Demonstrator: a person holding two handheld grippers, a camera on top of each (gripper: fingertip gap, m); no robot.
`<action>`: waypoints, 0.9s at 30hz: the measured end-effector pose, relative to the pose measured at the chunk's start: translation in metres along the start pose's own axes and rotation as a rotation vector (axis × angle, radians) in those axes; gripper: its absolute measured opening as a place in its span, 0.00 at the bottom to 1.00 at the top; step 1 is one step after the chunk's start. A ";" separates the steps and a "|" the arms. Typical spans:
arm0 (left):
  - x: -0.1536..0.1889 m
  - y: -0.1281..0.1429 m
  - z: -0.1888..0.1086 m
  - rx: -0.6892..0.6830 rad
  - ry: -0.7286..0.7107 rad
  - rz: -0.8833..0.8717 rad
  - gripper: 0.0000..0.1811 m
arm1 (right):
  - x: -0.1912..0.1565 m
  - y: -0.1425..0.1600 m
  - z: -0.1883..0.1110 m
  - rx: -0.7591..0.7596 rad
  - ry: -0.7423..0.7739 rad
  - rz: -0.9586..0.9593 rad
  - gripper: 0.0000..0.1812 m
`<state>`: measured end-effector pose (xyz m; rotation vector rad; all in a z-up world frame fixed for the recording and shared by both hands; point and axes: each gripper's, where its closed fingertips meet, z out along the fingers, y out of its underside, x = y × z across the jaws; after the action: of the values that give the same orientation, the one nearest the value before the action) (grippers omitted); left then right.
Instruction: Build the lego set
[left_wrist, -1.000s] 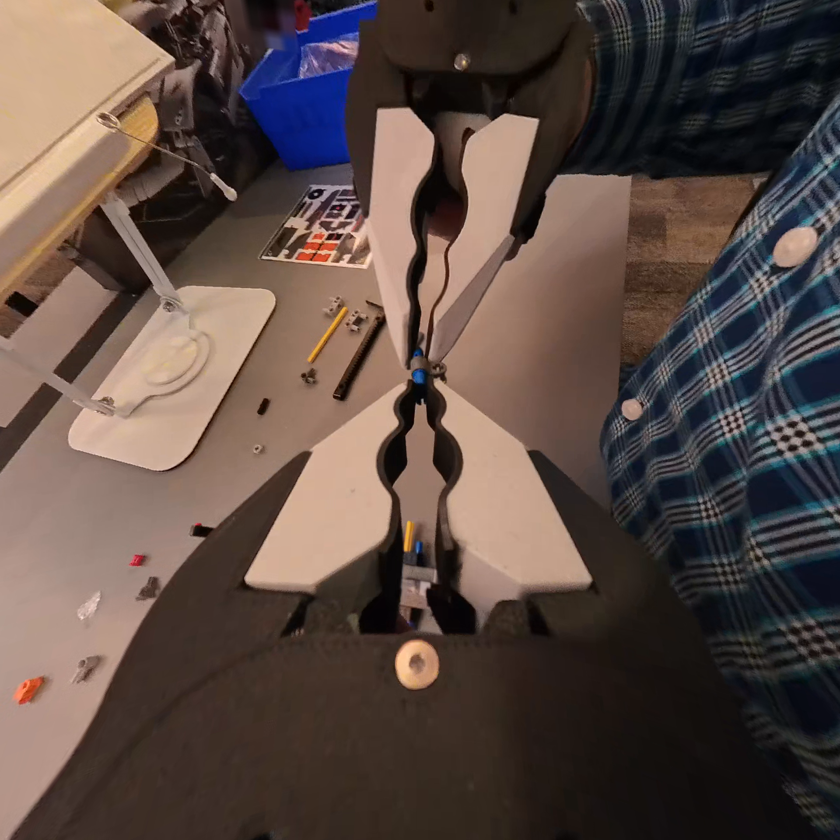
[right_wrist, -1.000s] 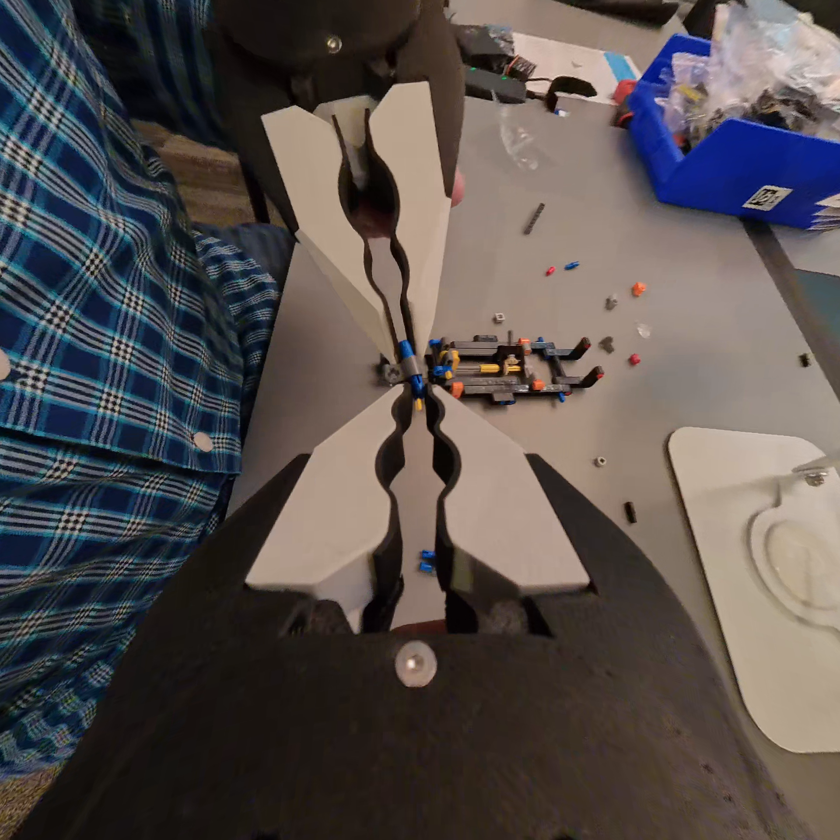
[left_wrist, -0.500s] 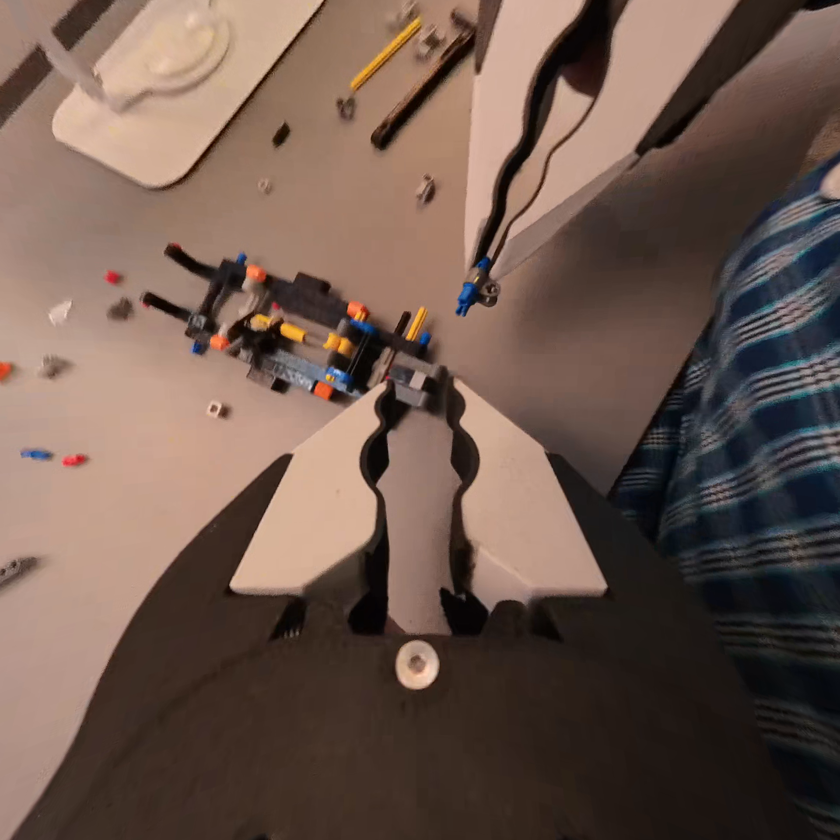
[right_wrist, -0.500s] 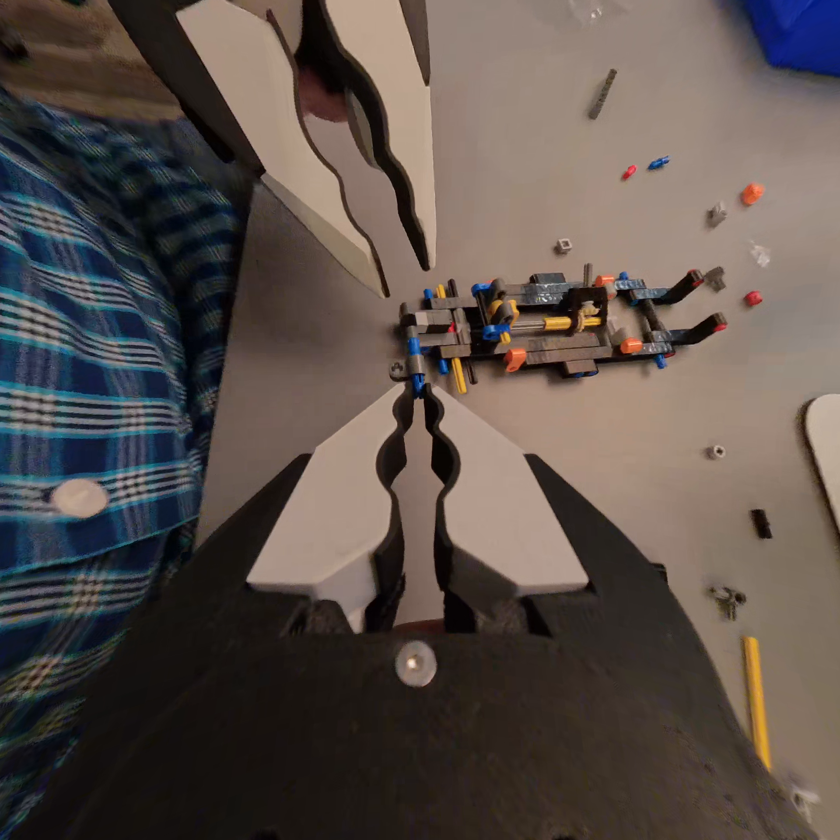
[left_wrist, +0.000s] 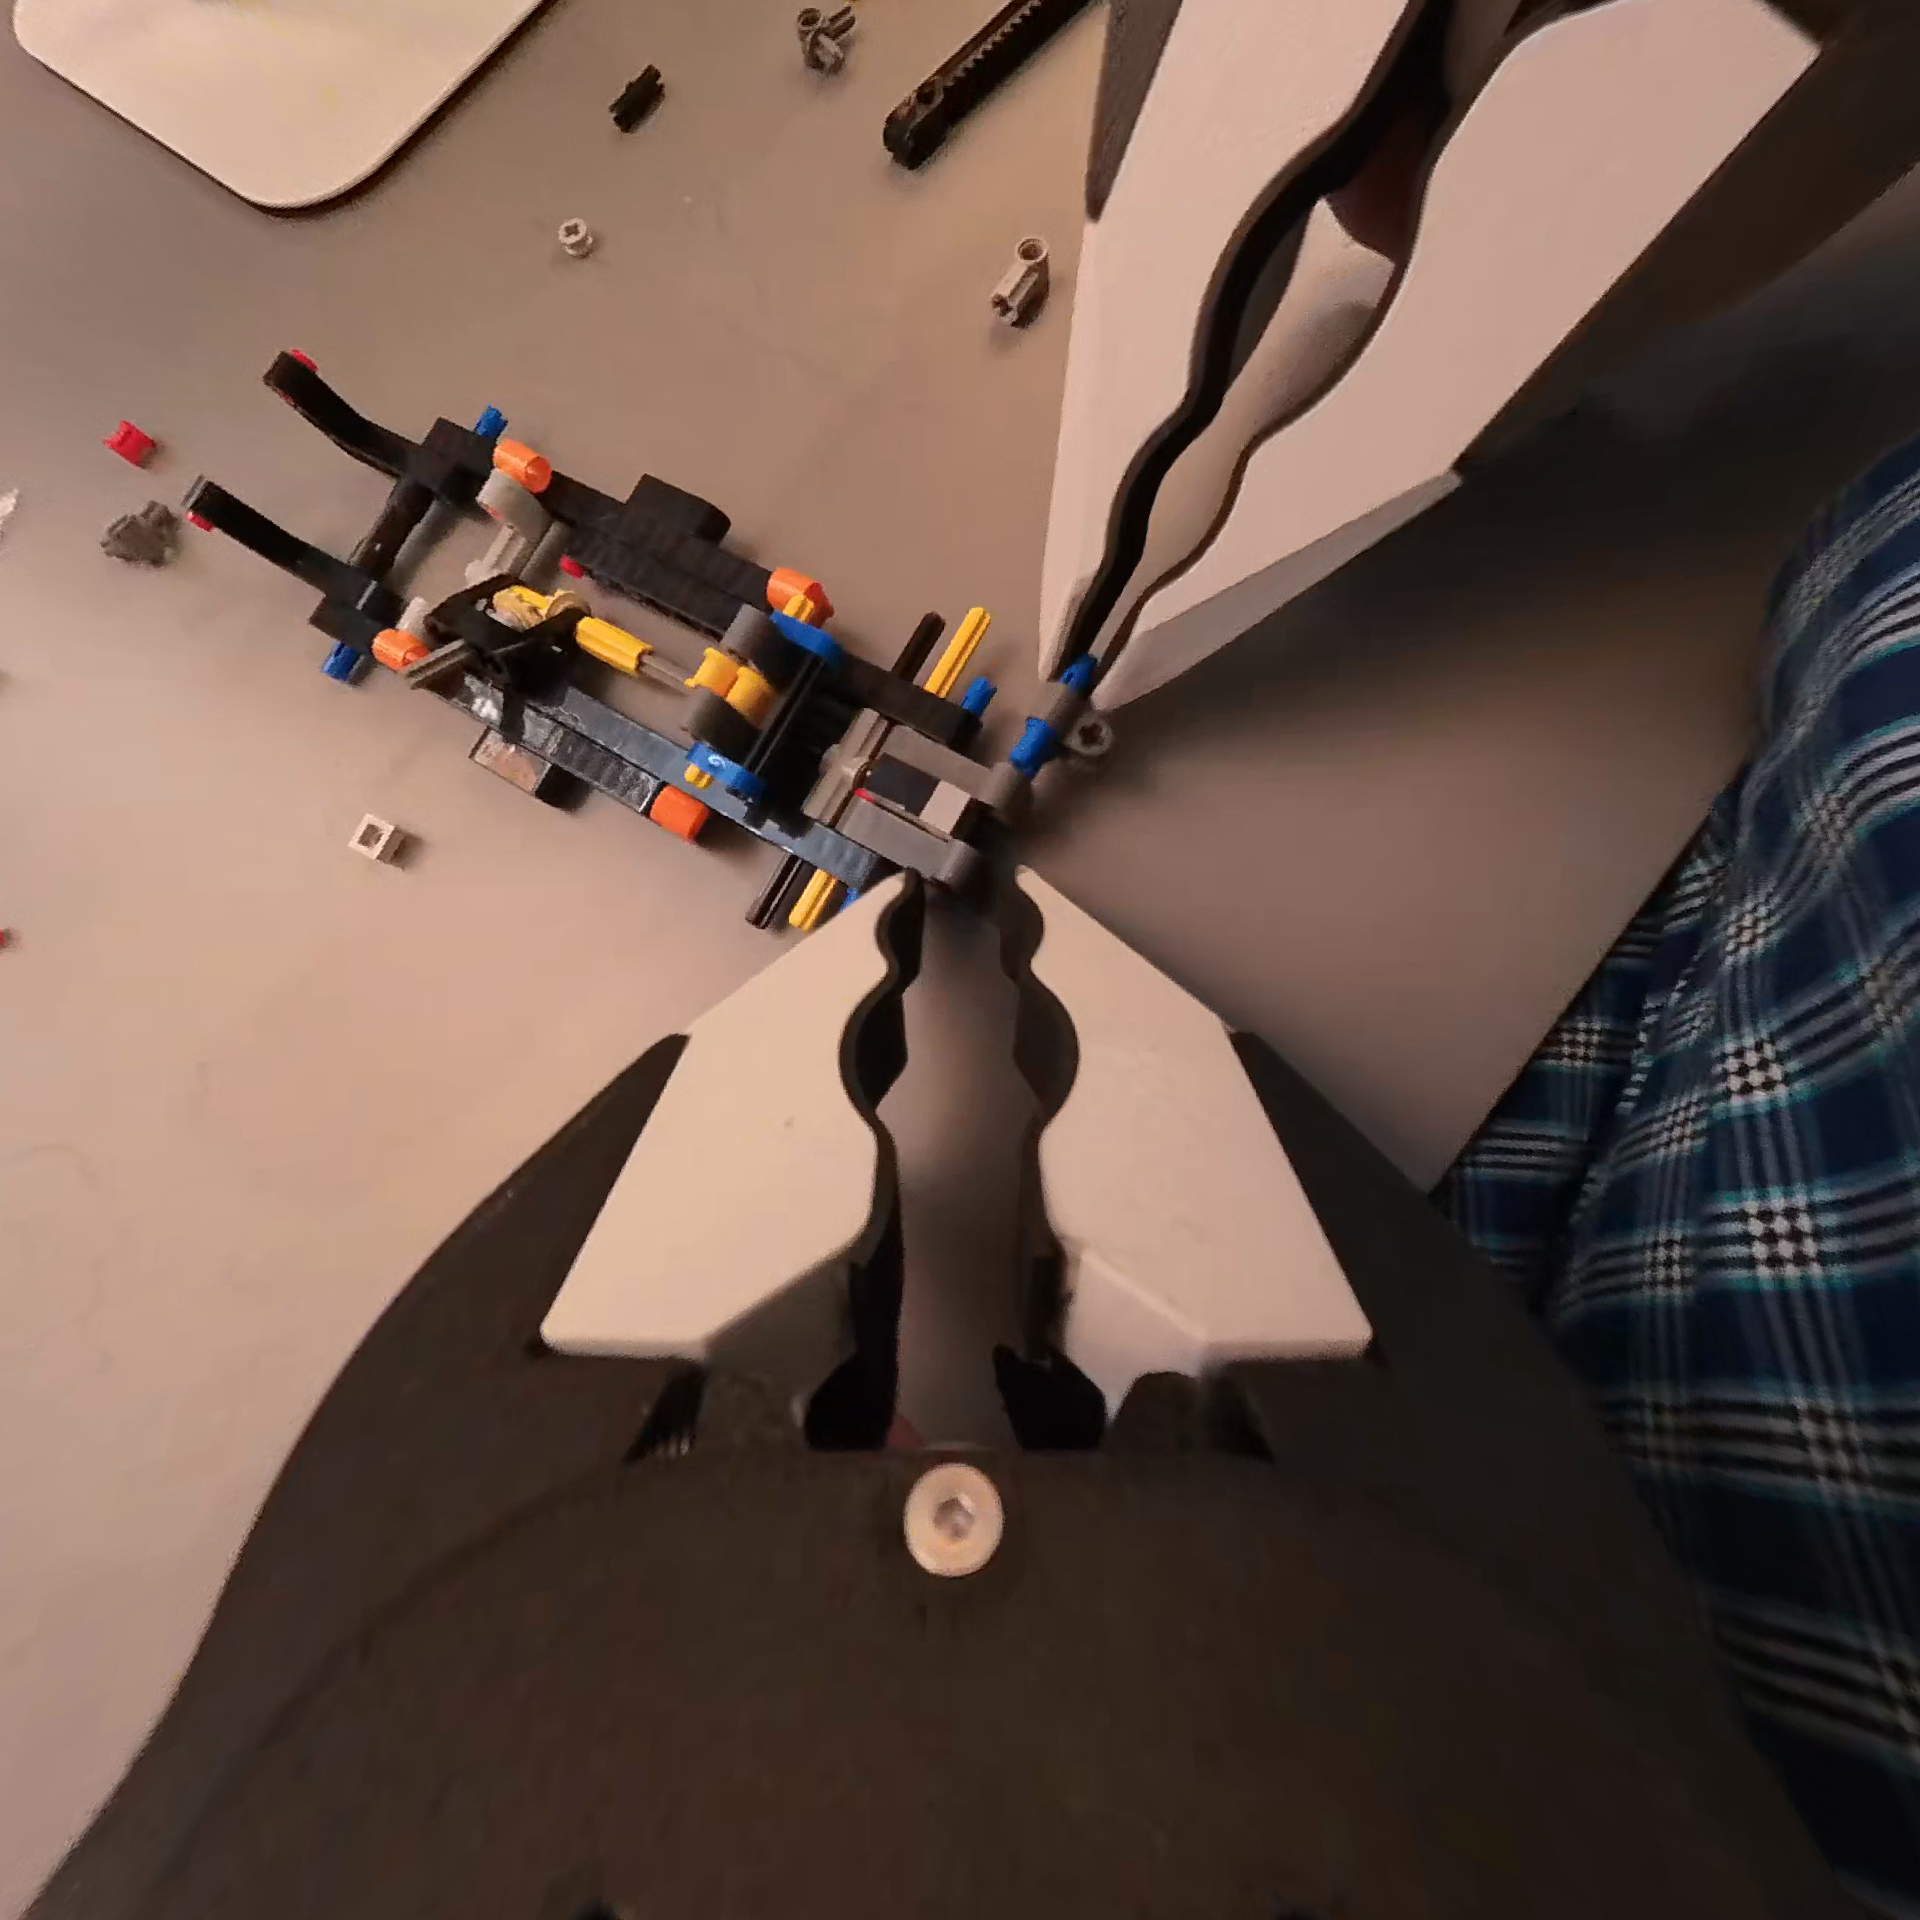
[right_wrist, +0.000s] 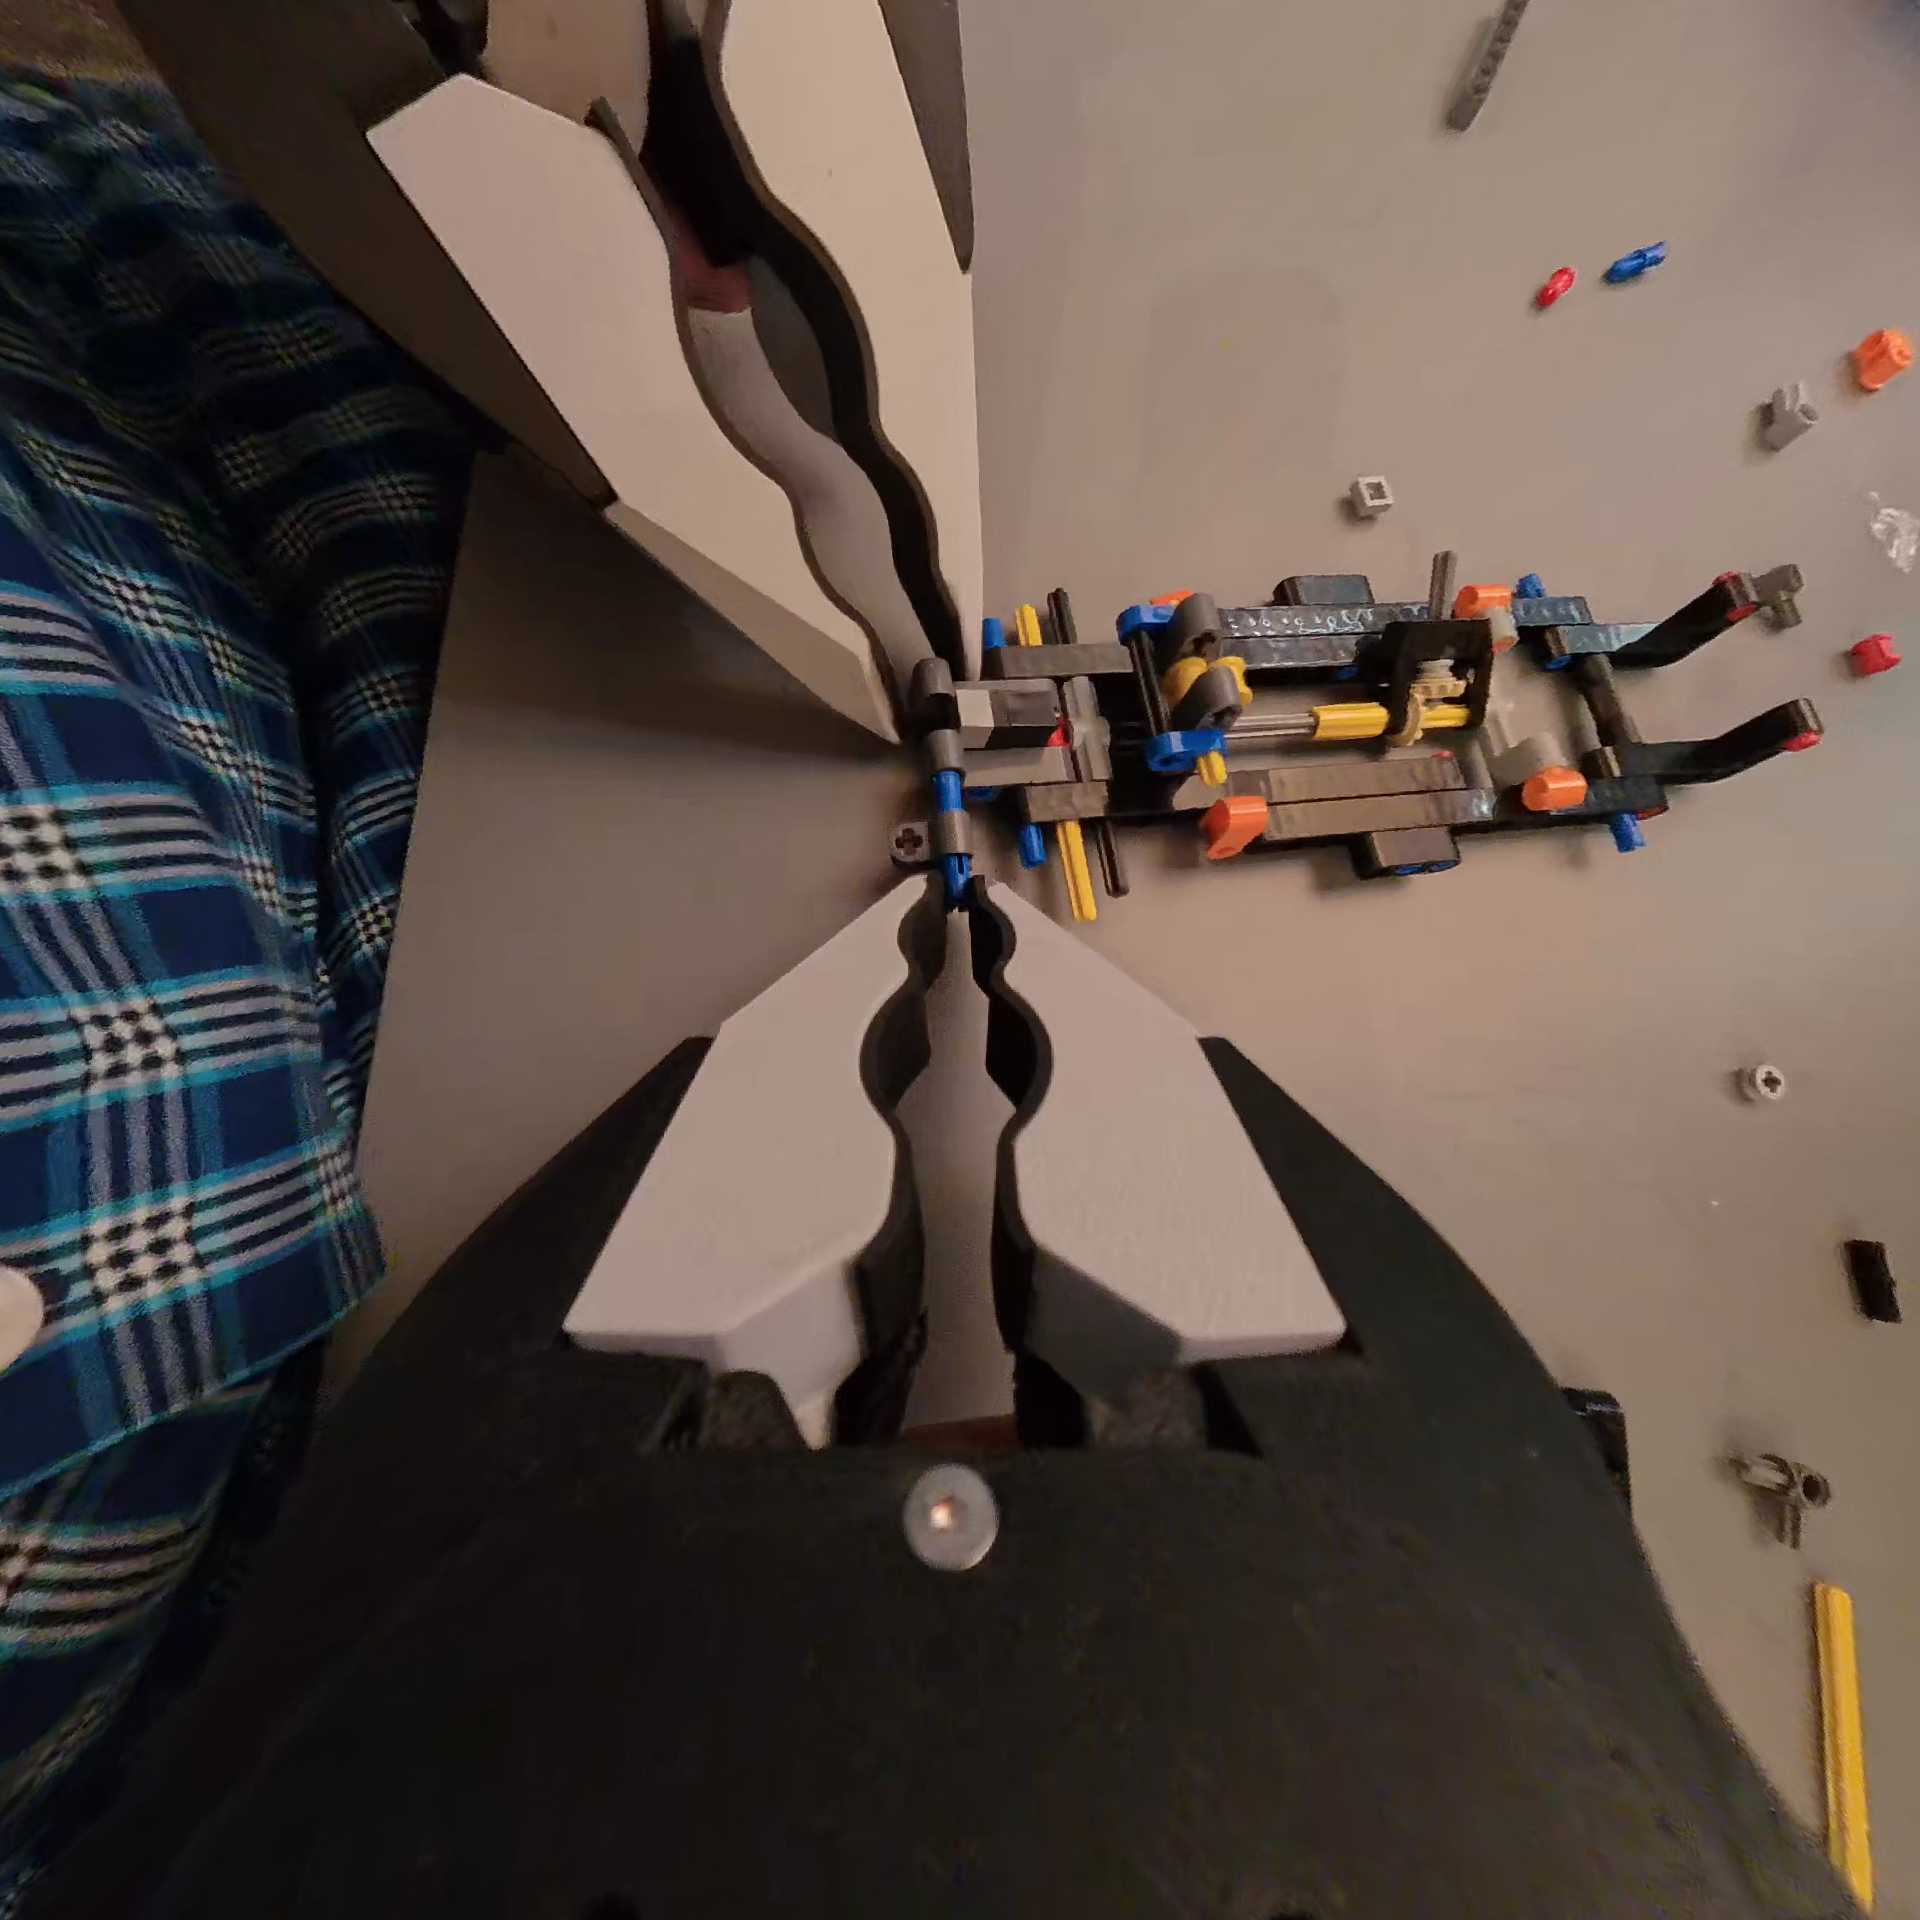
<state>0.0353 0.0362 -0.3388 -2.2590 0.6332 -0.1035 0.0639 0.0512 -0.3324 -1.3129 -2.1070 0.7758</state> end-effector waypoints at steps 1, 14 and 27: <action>0.000 0.000 0.001 0.001 0.001 -0.002 0.07 | 0.000 0.002 0.001 -0.007 0.001 0.000 0.01; -0.009 0.000 0.004 0.012 -0.036 0.003 0.05 | 0.006 0.003 0.005 -0.041 0.064 0.062 0.00; -0.014 -0.004 0.008 0.005 -0.118 0.037 0.05 | 0.005 0.004 0.006 -0.113 0.138 0.134 0.00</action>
<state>0.0266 0.0502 -0.3397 -2.2288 0.6106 0.0462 0.0604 0.0567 -0.3386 -1.5359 -1.9946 0.6087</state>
